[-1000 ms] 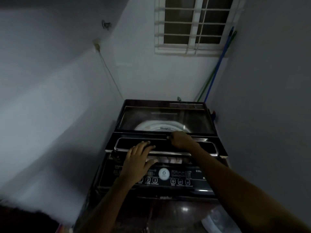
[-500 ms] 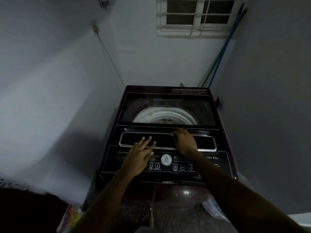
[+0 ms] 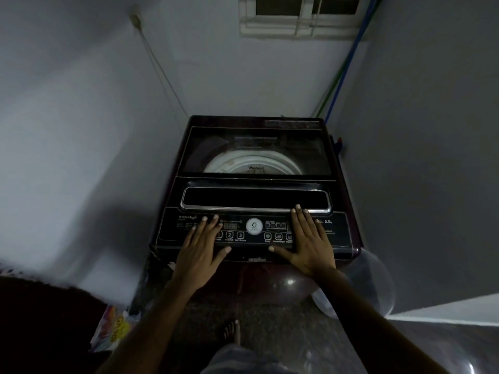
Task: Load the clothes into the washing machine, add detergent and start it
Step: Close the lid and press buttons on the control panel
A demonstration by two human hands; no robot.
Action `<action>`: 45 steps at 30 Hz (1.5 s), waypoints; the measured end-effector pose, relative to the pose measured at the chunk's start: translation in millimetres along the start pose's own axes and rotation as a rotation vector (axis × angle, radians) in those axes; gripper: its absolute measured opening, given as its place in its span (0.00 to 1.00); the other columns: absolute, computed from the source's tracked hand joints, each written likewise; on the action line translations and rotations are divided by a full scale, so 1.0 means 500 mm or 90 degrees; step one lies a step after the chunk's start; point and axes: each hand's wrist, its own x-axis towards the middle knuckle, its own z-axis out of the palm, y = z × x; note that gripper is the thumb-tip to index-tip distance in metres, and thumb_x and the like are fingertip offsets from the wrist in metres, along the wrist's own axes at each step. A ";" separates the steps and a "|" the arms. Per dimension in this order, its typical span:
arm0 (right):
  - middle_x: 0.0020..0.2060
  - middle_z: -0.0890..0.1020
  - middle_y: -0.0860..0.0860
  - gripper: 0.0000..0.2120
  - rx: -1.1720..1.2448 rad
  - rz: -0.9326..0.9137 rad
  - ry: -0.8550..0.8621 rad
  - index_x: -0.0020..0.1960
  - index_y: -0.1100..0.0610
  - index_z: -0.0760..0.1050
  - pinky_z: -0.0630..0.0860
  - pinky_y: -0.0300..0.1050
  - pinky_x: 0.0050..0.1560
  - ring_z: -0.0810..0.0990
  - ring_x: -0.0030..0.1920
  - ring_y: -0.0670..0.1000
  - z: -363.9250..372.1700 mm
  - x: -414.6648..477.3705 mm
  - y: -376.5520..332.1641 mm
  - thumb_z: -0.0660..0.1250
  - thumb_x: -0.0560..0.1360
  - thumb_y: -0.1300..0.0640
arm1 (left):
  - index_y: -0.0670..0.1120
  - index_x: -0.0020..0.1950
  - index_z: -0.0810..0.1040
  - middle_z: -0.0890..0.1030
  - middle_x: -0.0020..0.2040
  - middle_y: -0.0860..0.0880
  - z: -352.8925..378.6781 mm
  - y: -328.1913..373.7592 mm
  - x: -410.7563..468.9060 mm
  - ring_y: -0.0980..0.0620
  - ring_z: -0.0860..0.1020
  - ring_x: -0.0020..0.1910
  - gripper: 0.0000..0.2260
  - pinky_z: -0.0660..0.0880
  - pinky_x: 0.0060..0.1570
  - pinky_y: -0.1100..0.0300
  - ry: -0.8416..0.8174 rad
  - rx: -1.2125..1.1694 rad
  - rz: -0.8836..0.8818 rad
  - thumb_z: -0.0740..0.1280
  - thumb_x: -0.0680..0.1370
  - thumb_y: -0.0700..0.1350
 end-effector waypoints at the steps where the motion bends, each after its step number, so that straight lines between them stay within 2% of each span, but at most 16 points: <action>1: 0.78 0.41 0.46 0.53 -0.004 0.003 -0.002 0.79 0.53 0.40 0.42 0.50 0.77 0.37 0.77 0.46 0.002 -0.007 0.000 0.46 0.67 0.19 | 0.47 0.74 0.66 0.59 0.80 0.49 -0.001 -0.002 -0.006 0.49 0.53 0.80 0.30 0.55 0.76 0.48 0.003 -0.011 0.004 0.51 0.81 0.65; 6: 0.78 0.41 0.47 0.56 -0.007 0.030 -0.009 0.79 0.54 0.39 0.40 0.50 0.77 0.37 0.77 0.47 0.004 -0.024 -0.006 0.47 0.65 0.18 | 0.46 0.68 0.72 0.62 0.78 0.48 -0.006 -0.004 -0.013 0.47 0.56 0.79 0.27 0.60 0.74 0.46 0.003 -0.030 0.013 0.52 0.80 0.64; 10: 0.78 0.38 0.47 0.56 -0.011 0.038 -0.020 0.78 0.53 0.36 0.38 0.49 0.76 0.35 0.77 0.47 0.003 -0.021 -0.008 0.46 0.64 0.17 | 0.46 0.65 0.76 0.67 0.76 0.46 -0.010 -0.003 -0.007 0.43 0.63 0.76 0.27 0.66 0.71 0.45 -0.005 0.037 0.029 0.50 0.81 0.63; 14: 0.78 0.40 0.47 0.58 0.016 0.050 -0.019 0.78 0.52 0.36 0.39 0.50 0.76 0.36 0.77 0.46 0.002 -0.020 -0.012 0.48 0.62 0.17 | 0.46 0.64 0.75 0.68 0.76 0.45 -0.022 -0.003 -0.005 0.43 0.65 0.75 0.27 0.71 0.68 0.45 -0.023 0.043 0.036 0.50 0.80 0.64; 16: 0.78 0.40 0.47 0.61 0.045 0.063 -0.026 0.79 0.51 0.37 0.42 0.52 0.76 0.36 0.77 0.47 -0.009 -0.014 -0.016 0.53 0.59 0.17 | 0.46 0.64 0.74 0.68 0.75 0.46 -0.033 -0.005 0.002 0.43 0.66 0.75 0.27 0.71 0.67 0.46 -0.026 0.031 0.038 0.52 0.79 0.65; 18: 0.78 0.40 0.47 0.65 0.043 0.072 -0.028 0.79 0.51 0.38 0.44 0.54 0.75 0.36 0.77 0.49 -0.023 -0.005 -0.019 0.58 0.56 0.17 | 0.46 0.69 0.70 0.66 0.77 0.46 -0.047 -0.013 0.014 0.44 0.66 0.75 0.31 0.70 0.66 0.47 -0.041 0.023 0.051 0.53 0.77 0.67; 20: 0.78 0.39 0.47 0.67 0.026 0.064 -0.042 0.78 0.51 0.37 0.40 0.54 0.74 0.34 0.77 0.50 -0.029 0.002 -0.020 0.59 0.54 0.17 | 0.46 0.78 0.60 0.57 0.80 0.48 -0.053 -0.026 0.028 0.47 0.59 0.78 0.38 0.65 0.70 0.48 -0.072 0.024 0.077 0.52 0.76 0.70; 22: 0.78 0.37 0.46 0.67 0.031 0.061 -0.066 0.78 0.51 0.35 0.38 0.55 0.74 0.33 0.76 0.49 -0.027 0.006 -0.019 0.58 0.54 0.17 | 0.45 0.80 0.54 0.51 0.81 0.48 -0.048 -0.035 0.034 0.48 0.52 0.80 0.40 0.60 0.73 0.47 -0.085 0.036 0.113 0.49 0.77 0.70; 25: 0.77 0.35 0.45 0.66 0.024 0.063 -0.079 0.78 0.51 0.33 0.37 0.53 0.74 0.31 0.76 0.49 -0.022 0.007 -0.017 0.57 0.55 0.16 | 0.43 0.79 0.58 0.56 0.80 0.46 -0.032 -0.037 0.027 0.47 0.56 0.79 0.38 0.63 0.74 0.46 -0.082 0.077 0.123 0.43 0.80 0.69; 31: 0.76 0.33 0.47 0.67 0.016 0.068 -0.058 0.77 0.53 0.32 0.35 0.51 0.73 0.31 0.76 0.48 -0.020 0.005 -0.020 0.57 0.55 0.17 | 0.42 0.79 0.57 0.59 0.79 0.46 -0.026 -0.040 0.028 0.47 0.58 0.78 0.38 0.59 0.73 0.49 -0.069 0.083 0.125 0.41 0.80 0.69; 38: 0.77 0.35 0.46 0.68 0.023 0.074 -0.062 0.78 0.52 0.33 0.41 0.57 0.76 0.32 0.76 0.49 -0.016 0.011 -0.016 0.57 0.53 0.16 | 0.45 0.79 0.56 0.58 0.80 0.47 -0.019 -0.042 0.029 0.48 0.57 0.78 0.37 0.57 0.73 0.49 -0.044 0.073 0.128 0.41 0.80 0.69; 45: 0.77 0.34 0.45 0.69 0.047 0.081 -0.064 0.77 0.50 0.32 0.38 0.56 0.75 0.31 0.76 0.48 -0.017 0.009 -0.016 0.60 0.52 0.17 | 0.50 0.76 0.61 0.56 0.80 0.48 -0.018 -0.043 0.028 0.49 0.55 0.79 0.33 0.53 0.73 0.50 -0.024 0.034 0.141 0.45 0.78 0.69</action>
